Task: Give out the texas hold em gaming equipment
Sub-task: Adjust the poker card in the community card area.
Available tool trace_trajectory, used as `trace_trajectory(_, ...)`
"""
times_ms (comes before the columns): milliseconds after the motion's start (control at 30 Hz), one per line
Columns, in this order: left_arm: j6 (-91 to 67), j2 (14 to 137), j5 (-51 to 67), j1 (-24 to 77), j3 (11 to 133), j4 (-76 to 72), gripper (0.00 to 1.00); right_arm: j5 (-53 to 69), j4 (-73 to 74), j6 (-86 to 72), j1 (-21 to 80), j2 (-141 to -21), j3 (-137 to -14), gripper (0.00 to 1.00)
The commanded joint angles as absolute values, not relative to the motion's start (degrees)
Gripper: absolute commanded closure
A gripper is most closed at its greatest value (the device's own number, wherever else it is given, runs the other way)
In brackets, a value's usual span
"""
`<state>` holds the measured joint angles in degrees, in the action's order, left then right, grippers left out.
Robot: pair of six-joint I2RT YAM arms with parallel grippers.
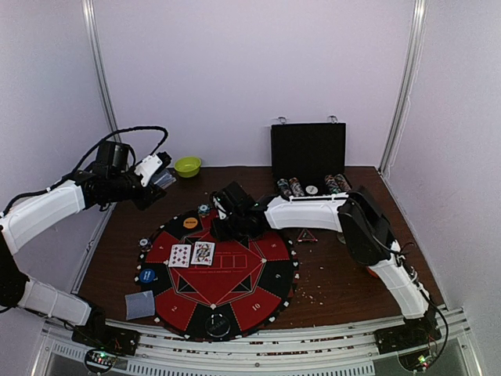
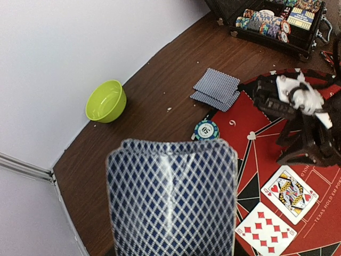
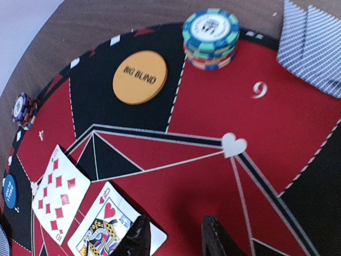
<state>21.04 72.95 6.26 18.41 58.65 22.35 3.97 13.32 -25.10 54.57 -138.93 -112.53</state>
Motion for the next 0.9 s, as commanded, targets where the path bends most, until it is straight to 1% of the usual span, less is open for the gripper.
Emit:
trace_trajectory(0,21.0,71.9,6.7,18.0,59.7,19.3,0.62,5.7,13.9,-28.9,56.0,-142.2,-114.8,0.65)
trace_trajectory(167,20.9,72.0,6.7,18.0,59.7,19.4,0.62,9.5,12.1,-30.2,56.5,-143.1,-112.5,0.65)
trace_trajectory(300,20.9,72.0,6.8,18.0,59.7,19.3,0.62,12.0,12.0,-29.4,57.2,-143.8,-112.8,0.67)
trace_trajectory(533,20.9,72.1,6.9,18.0,59.7,19.4,0.62,13.5,13.0,-28.1,57.6,-145.0,-115.3,0.67)
trace_trajectory(733,21.0,72.2,7.1,18.0,59.8,19.4,0.62,9.5,13.6,-29.4,57.8,-143.3,-114.0,0.66)
trace_trajectory(867,21.0,72.2,7.2,18.0,59.7,19.4,0.62,3.0,10.7,-30.3,57.9,-138.2,-108.7,0.64)
